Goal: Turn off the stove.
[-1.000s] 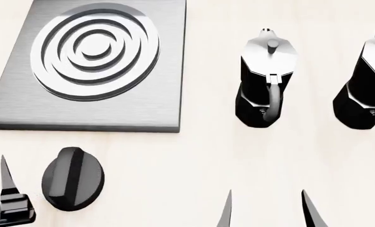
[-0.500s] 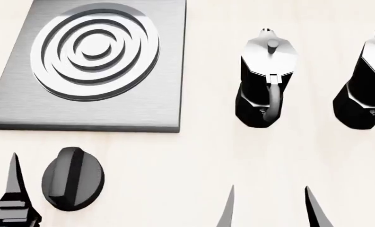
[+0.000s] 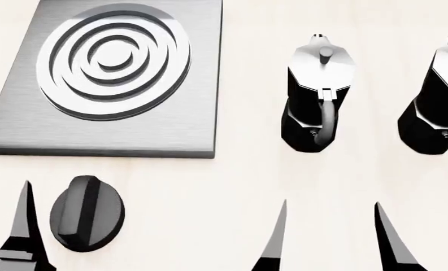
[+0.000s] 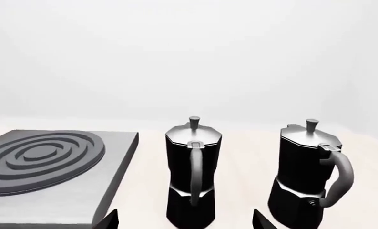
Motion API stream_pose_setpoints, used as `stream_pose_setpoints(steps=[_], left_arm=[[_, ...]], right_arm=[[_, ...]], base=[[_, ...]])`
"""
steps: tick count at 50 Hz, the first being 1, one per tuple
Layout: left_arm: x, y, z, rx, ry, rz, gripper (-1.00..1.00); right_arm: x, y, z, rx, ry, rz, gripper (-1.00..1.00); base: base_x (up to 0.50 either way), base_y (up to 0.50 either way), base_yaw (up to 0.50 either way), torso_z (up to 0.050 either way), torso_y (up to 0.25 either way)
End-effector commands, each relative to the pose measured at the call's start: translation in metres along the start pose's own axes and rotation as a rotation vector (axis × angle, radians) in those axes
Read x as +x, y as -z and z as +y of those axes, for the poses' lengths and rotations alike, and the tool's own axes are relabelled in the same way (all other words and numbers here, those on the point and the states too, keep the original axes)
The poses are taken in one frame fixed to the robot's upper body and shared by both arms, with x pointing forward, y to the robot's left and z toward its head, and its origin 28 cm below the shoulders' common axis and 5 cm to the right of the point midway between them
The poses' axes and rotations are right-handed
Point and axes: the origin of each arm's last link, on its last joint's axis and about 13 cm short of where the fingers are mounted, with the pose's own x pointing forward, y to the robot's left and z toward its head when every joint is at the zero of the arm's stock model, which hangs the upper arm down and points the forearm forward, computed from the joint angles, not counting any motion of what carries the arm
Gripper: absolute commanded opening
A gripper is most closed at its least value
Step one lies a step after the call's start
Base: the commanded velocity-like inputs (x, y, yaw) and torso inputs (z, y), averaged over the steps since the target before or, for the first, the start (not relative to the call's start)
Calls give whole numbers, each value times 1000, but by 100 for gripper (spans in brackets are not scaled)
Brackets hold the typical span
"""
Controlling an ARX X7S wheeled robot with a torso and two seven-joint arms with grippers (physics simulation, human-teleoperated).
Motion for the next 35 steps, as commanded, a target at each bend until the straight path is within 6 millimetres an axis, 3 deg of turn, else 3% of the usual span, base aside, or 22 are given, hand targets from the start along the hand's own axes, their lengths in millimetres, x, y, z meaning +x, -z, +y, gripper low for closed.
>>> stream_pose_setpoints(steps=[1,35], left_arm=[[1,-10,-1,4,23,-27,100],[11,-45,-5,-11,49,-110,100]], right_arm=[[7,-10,0,6,4,-26,100],[19,-41,1,36,10,-101,100]], base=[[0,0,0,0,0],[0,0,0,0,0]])
